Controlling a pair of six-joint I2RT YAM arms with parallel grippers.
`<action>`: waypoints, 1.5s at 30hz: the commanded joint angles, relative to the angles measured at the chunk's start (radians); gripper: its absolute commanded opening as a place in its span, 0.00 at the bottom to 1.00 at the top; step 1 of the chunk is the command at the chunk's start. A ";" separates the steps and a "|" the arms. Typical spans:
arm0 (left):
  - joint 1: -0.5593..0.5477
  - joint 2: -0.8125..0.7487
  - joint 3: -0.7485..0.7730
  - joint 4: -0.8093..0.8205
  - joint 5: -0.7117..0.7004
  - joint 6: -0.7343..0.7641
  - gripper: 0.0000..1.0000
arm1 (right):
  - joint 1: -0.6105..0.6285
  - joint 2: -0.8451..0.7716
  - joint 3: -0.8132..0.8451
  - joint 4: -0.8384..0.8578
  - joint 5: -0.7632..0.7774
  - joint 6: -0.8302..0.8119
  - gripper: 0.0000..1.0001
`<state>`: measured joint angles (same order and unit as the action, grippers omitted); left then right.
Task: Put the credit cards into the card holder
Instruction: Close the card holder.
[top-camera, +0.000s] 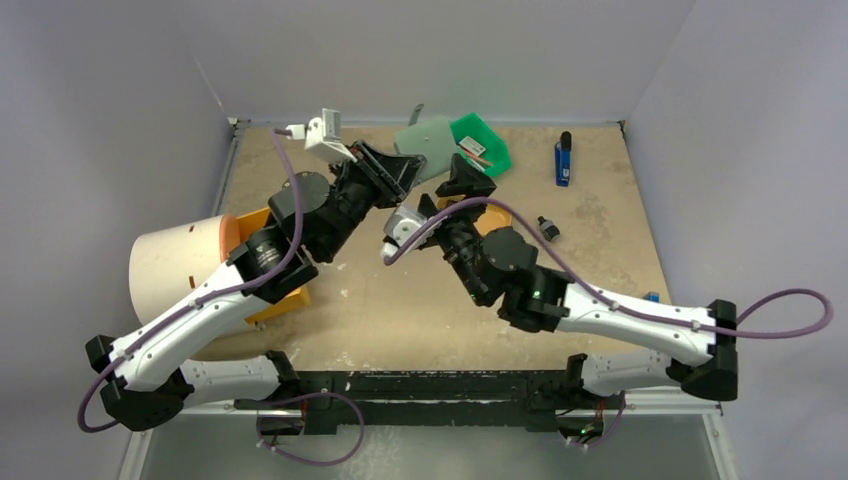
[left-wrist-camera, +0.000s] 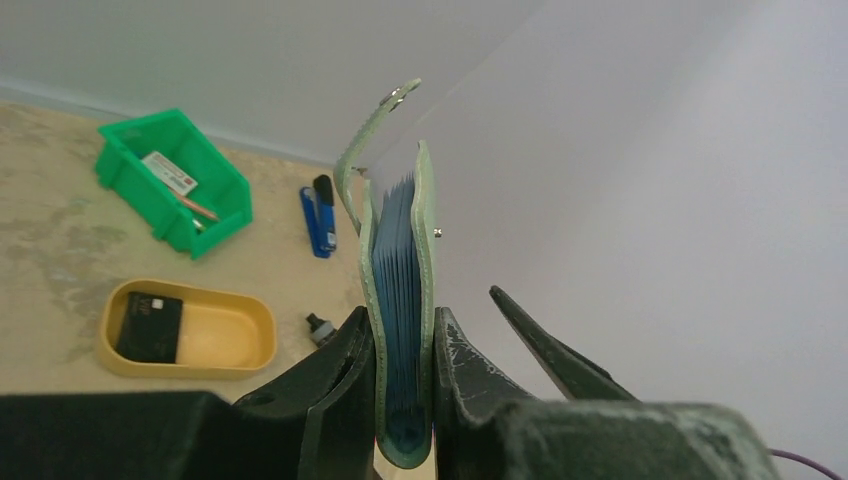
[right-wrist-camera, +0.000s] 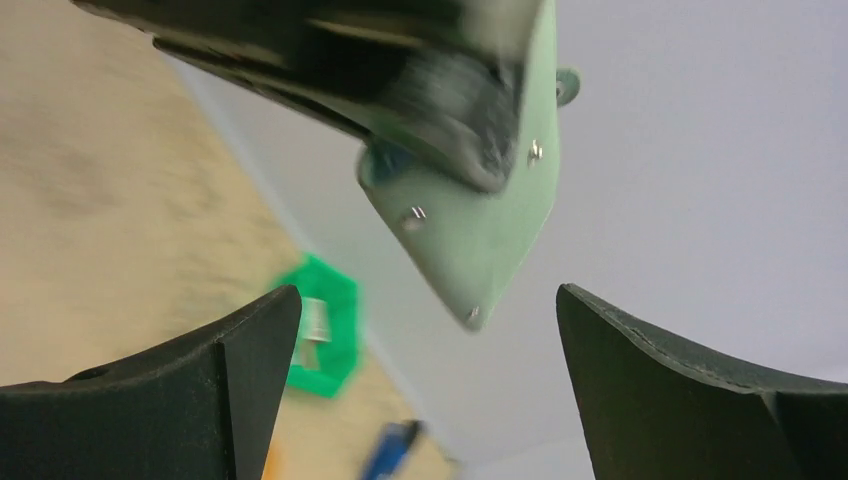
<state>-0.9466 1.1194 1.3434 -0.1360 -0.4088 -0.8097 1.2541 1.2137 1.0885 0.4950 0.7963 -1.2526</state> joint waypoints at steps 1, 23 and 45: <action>0.003 -0.094 0.029 -0.027 -0.102 0.125 0.00 | 0.004 -0.103 0.137 -0.648 -0.225 0.730 0.99; 0.003 -0.347 -0.142 -0.291 0.849 0.777 0.00 | -0.567 -0.485 -0.067 -0.526 -1.550 1.556 0.99; 0.003 -0.272 -0.084 -0.261 0.998 0.903 0.00 | -0.567 -0.270 0.036 -0.535 -1.797 1.596 0.71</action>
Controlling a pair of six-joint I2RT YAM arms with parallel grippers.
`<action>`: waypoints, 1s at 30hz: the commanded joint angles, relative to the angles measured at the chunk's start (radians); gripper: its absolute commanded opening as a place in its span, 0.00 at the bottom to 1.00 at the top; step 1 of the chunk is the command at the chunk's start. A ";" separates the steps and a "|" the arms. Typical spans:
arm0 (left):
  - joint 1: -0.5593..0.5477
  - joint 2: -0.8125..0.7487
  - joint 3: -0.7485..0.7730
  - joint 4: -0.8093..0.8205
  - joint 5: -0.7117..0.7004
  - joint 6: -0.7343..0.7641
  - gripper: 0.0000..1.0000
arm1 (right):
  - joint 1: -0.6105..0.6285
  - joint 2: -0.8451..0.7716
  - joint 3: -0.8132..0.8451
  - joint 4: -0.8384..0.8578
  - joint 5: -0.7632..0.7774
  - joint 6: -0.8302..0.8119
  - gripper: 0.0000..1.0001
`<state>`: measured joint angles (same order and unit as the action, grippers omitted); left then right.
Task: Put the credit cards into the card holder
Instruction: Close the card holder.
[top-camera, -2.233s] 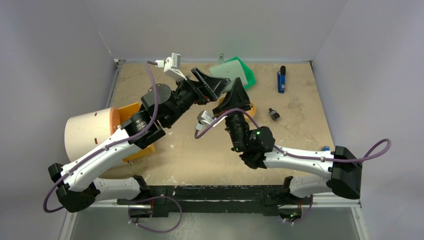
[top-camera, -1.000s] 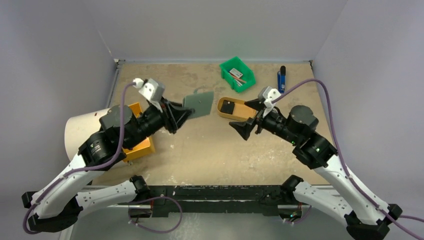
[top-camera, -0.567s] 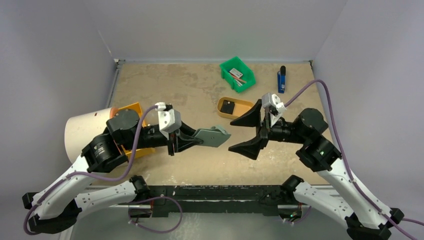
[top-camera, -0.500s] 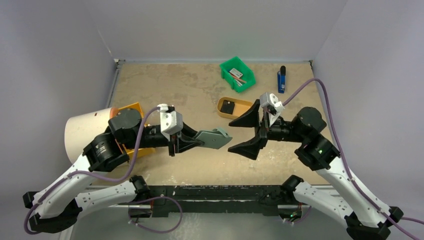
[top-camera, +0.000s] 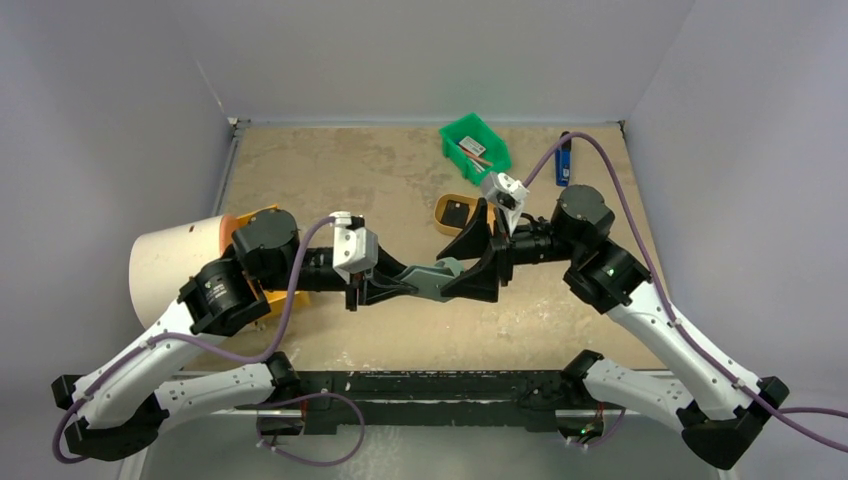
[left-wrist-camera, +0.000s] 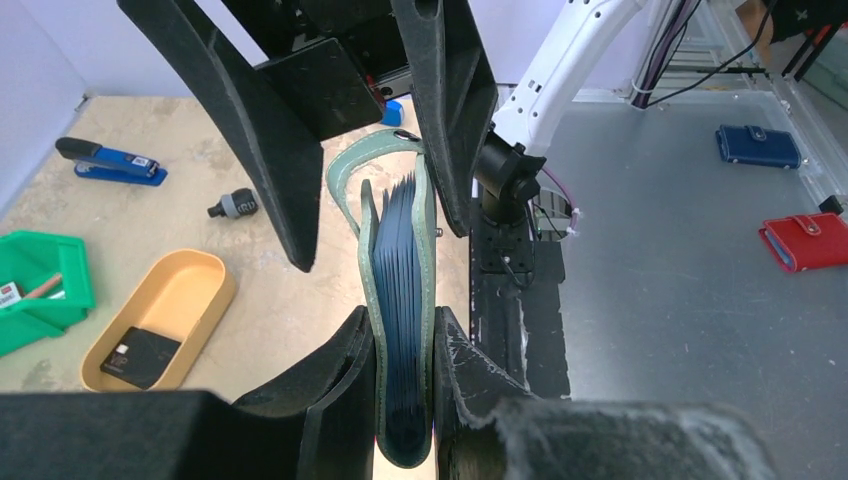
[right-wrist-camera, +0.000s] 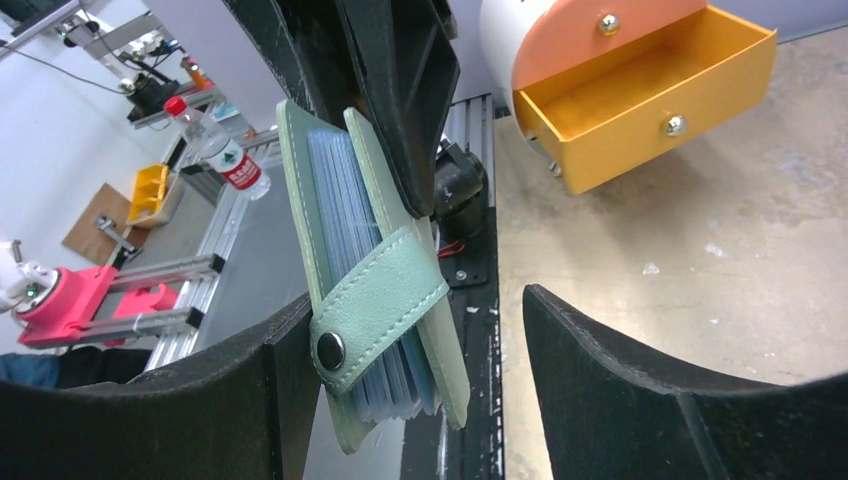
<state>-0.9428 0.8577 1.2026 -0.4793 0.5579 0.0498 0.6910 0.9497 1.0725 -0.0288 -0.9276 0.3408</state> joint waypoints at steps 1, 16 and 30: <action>-0.001 -0.011 0.058 0.081 0.031 0.047 0.00 | -0.004 -0.005 0.051 -0.015 -0.077 0.001 0.69; -0.001 -0.023 0.042 0.186 -0.095 -0.012 0.15 | -0.005 -0.017 0.034 0.022 -0.040 0.012 0.00; -0.001 -0.157 -0.338 0.818 -0.547 -0.553 0.75 | -0.004 -0.153 -0.109 0.463 0.461 0.219 0.00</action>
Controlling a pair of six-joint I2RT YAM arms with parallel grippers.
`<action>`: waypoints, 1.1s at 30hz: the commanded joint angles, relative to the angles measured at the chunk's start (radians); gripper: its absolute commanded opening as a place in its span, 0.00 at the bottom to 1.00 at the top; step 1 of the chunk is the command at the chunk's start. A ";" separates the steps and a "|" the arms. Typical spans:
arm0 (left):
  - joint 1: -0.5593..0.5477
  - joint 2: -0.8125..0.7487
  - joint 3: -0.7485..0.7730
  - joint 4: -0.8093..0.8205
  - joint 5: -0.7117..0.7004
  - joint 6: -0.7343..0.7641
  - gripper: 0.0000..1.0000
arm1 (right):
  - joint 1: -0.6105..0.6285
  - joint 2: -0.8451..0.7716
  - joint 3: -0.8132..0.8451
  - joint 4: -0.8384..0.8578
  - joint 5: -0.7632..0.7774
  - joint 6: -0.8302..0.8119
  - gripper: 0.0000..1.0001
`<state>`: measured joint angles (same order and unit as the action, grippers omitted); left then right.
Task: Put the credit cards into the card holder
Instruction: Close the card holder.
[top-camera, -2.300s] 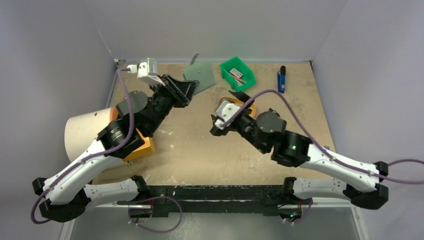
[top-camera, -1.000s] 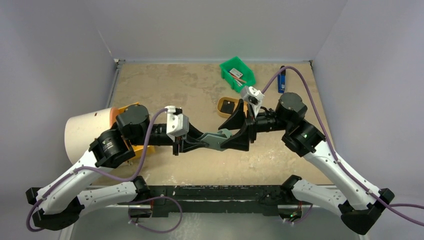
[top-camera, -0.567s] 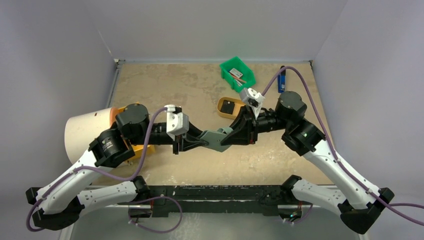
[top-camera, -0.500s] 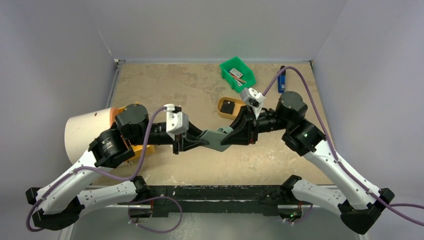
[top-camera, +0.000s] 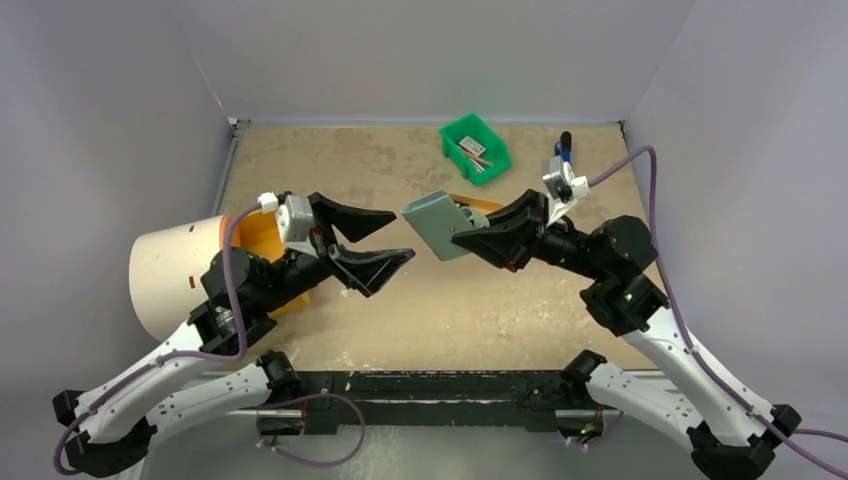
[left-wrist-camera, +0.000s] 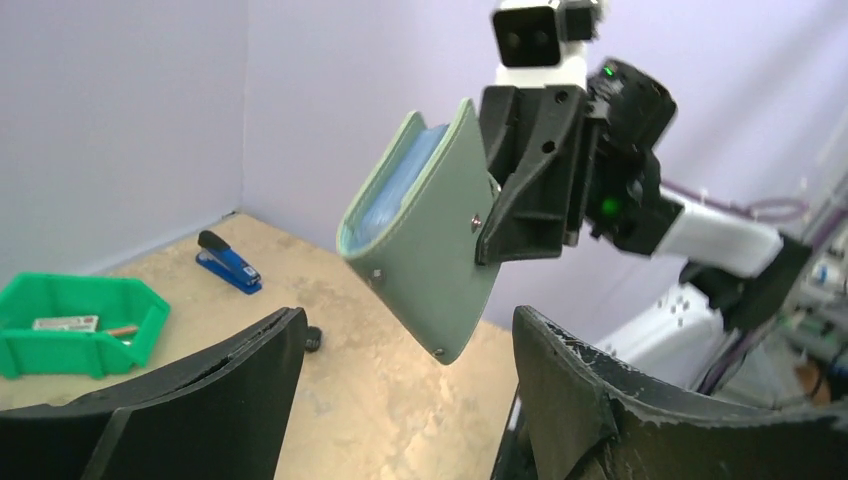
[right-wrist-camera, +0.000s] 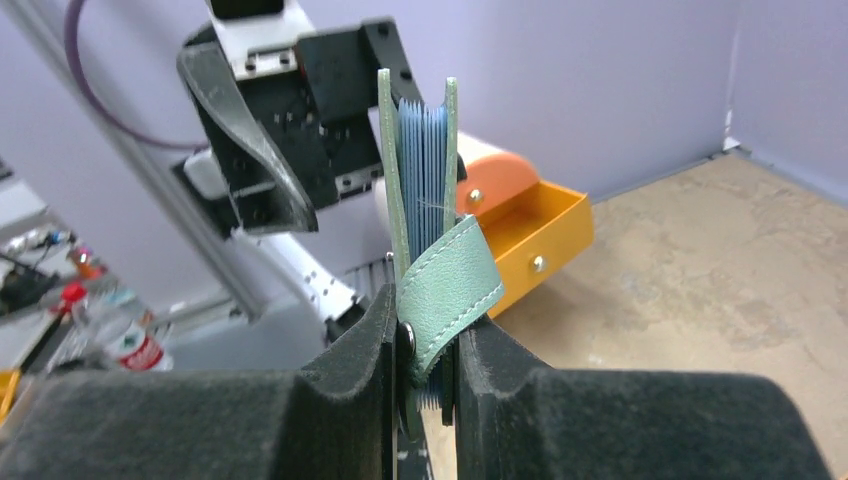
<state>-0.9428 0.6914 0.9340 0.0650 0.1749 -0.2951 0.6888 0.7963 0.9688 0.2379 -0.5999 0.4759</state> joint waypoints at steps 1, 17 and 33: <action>-0.001 0.017 -0.087 0.315 -0.171 -0.238 0.75 | -0.002 0.000 -0.005 0.200 0.157 0.093 0.00; -0.001 0.273 -0.092 0.729 -0.128 -0.483 0.67 | 0.000 -0.009 -0.052 0.268 0.259 0.196 0.00; -0.001 0.335 -0.110 0.831 -0.049 -0.537 0.33 | 0.000 0.001 -0.100 0.333 0.246 0.261 0.00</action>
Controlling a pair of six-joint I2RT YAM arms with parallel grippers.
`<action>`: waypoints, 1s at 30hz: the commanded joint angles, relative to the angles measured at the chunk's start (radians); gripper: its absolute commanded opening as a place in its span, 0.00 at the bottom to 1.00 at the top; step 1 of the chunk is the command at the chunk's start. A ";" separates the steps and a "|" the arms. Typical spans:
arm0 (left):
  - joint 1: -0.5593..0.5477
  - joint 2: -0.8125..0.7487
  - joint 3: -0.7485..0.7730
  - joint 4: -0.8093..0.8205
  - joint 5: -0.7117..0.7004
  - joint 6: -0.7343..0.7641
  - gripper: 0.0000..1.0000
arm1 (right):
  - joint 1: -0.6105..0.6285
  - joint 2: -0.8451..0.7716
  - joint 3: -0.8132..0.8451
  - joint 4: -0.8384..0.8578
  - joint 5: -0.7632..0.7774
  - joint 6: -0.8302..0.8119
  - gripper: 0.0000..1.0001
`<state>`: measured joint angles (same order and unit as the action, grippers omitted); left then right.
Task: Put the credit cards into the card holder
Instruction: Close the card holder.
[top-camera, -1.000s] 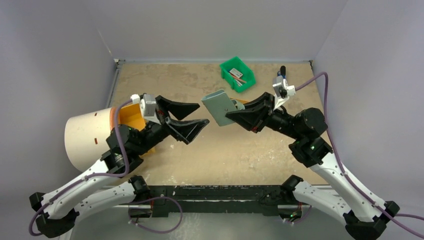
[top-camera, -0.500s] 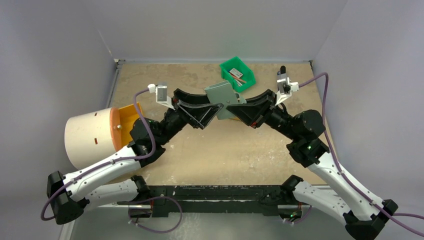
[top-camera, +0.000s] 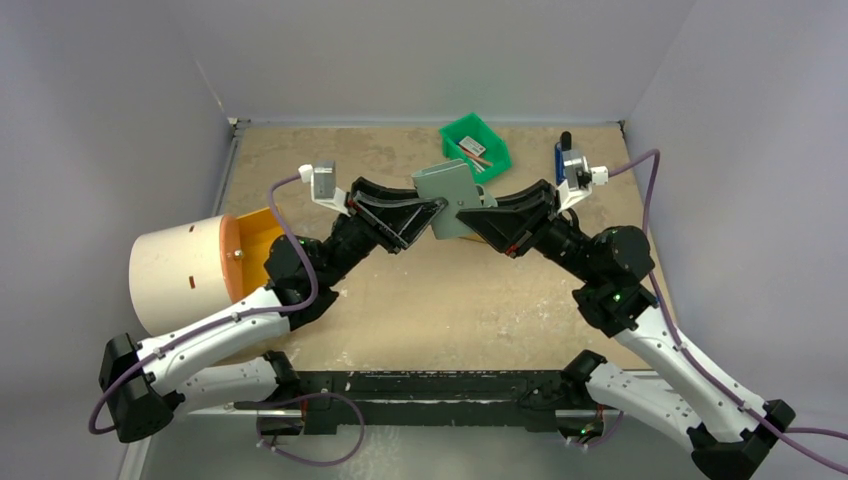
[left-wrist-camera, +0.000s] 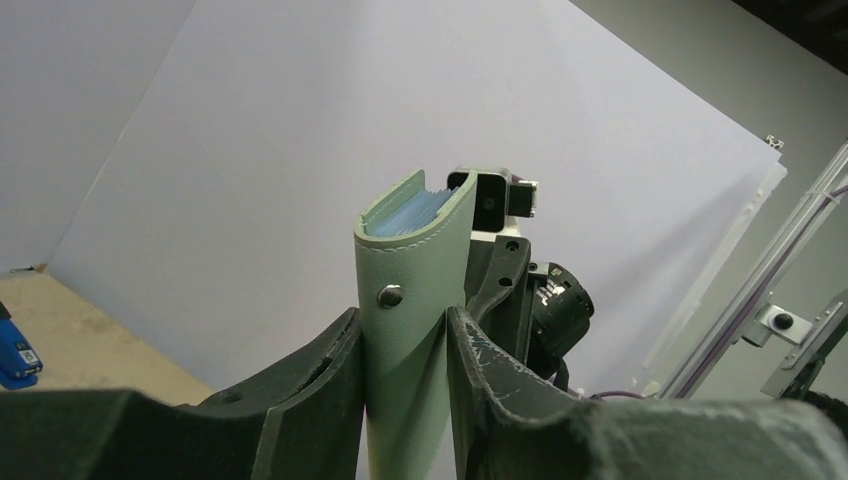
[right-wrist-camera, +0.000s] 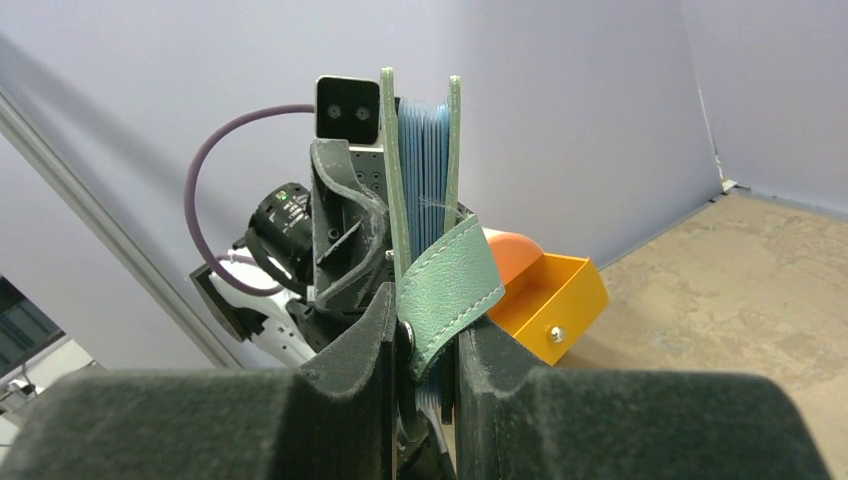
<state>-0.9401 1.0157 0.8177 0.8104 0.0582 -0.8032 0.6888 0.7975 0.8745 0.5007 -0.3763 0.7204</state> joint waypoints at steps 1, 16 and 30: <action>-0.004 0.014 0.007 0.089 0.074 -0.031 0.34 | -0.001 0.000 -0.006 0.072 0.022 0.017 0.00; -0.003 0.033 0.002 0.138 0.168 -0.071 0.00 | -0.001 0.011 -0.027 0.129 -0.001 0.045 0.00; 0.000 -0.130 0.169 -0.543 -0.178 0.149 0.00 | -0.001 -0.076 0.326 -0.664 0.201 -0.424 0.79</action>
<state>-0.9398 0.9092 0.8497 0.5037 -0.0280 -0.7540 0.6888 0.7441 1.0676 0.0830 -0.2718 0.4976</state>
